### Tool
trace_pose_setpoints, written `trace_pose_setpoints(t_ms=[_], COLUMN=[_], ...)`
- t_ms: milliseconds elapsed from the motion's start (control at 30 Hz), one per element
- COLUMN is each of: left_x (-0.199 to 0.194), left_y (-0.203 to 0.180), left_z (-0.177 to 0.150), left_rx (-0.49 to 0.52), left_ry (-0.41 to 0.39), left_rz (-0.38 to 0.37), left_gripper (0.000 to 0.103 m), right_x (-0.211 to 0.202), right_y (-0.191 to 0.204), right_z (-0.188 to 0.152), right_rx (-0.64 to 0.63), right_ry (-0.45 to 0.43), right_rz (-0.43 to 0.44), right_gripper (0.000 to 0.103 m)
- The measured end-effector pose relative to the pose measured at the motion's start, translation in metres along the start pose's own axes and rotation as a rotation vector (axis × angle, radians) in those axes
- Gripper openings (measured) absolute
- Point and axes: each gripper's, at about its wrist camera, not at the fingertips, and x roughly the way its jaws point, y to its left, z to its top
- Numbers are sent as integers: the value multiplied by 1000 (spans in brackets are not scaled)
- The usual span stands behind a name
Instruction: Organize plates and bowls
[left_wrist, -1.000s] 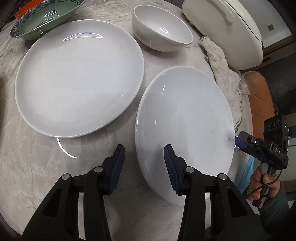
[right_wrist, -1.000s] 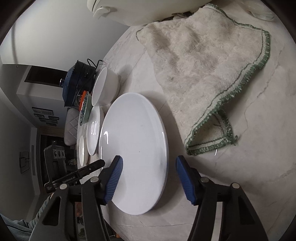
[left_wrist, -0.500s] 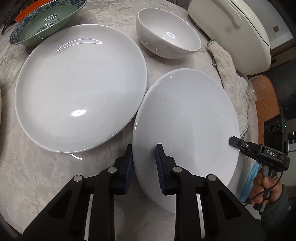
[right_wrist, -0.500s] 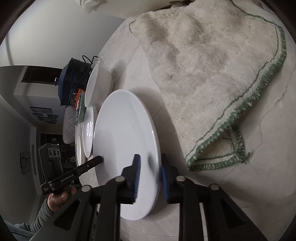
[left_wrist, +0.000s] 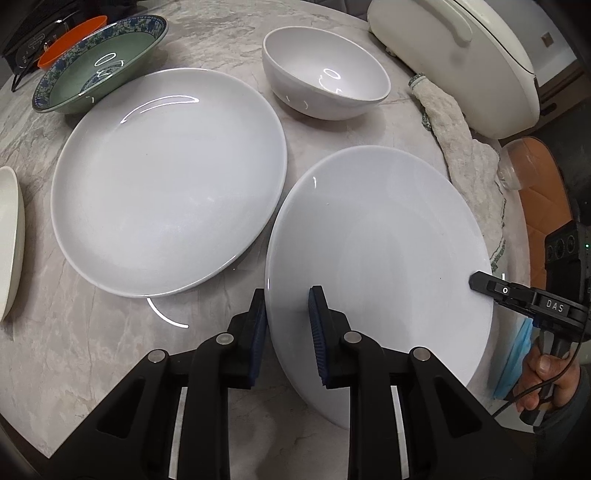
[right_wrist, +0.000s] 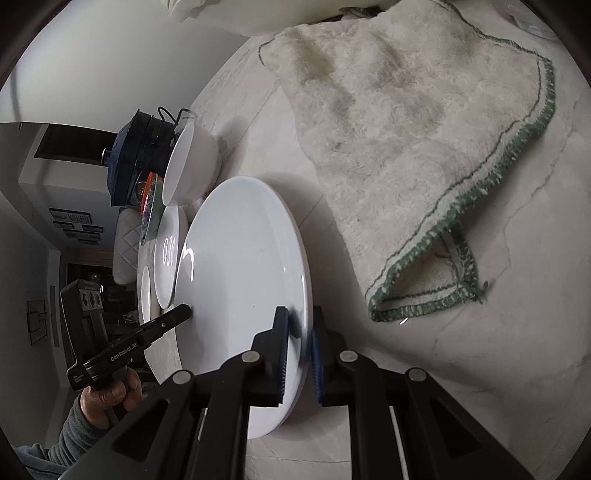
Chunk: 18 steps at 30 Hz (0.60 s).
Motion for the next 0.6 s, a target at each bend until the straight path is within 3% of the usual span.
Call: trace_pose_setpoints(t_ms=[367,600], left_x=[-63,-125], left_y=[19,55], left_z=[-57,-125], left_rx=[-64,-109], left_ry=[-67,-132], left_rz=[16,101], left_gripper=[20,20], right_x=[-11,6], right_y=[48,96], right_z=[-22,-56], right_rx=[-145,-317], right_ry=[26,108], right_rz=[16,37], right_gripper=[14,16])
